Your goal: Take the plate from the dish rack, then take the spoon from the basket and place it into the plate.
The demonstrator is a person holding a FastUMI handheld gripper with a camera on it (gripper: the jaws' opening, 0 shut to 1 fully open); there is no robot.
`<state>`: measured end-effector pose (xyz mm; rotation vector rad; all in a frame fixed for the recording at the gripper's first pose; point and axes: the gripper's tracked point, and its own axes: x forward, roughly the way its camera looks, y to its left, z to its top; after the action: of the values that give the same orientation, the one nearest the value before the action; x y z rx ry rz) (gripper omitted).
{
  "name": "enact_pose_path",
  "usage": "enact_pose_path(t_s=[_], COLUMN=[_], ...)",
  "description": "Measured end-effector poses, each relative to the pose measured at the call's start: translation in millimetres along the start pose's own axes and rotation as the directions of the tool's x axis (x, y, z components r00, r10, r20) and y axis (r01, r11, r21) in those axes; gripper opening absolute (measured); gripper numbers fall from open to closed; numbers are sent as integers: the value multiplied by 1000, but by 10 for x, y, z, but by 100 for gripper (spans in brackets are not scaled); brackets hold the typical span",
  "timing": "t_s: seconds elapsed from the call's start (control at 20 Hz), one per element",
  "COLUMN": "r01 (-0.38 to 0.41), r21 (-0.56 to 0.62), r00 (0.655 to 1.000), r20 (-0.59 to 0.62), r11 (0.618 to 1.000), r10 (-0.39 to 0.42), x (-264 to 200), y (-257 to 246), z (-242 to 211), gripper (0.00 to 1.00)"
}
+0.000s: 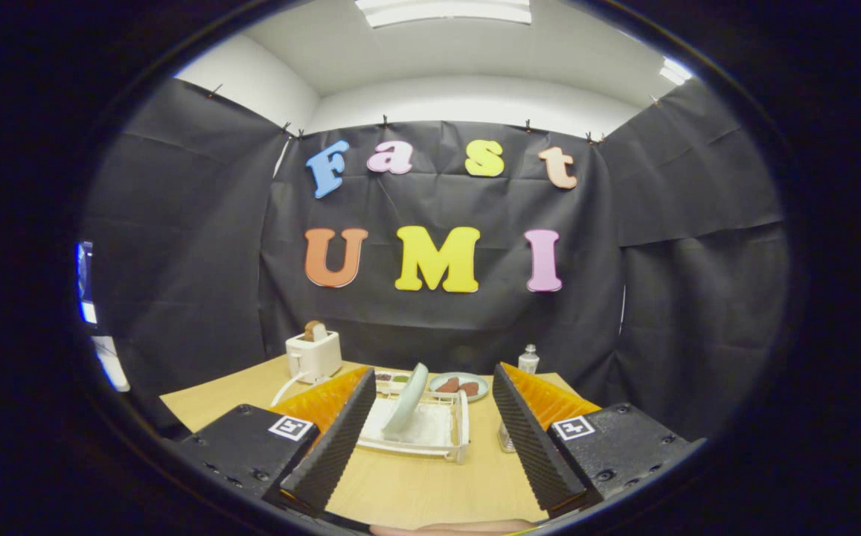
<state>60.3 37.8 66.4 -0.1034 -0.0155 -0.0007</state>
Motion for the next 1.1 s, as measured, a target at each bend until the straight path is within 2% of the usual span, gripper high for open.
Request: enact_pose_path(t_s=[0.3,0.55,0.75,0.9,1.1], r01=[53,123,153,158,179], r21=[7,-52,-104,-158,-279], r00=[988,936,838,734,645], r20=[-147,-326,-513,-641,-690], r11=[999,991,983,975,943], r10=[-52,-133,-185,-223,-327], x=[961,1821,2433,2683,2828], y=[33,37,116,214,274], z=[332,294,-81,-373,-479], gripper=[100,100,100,100,99])
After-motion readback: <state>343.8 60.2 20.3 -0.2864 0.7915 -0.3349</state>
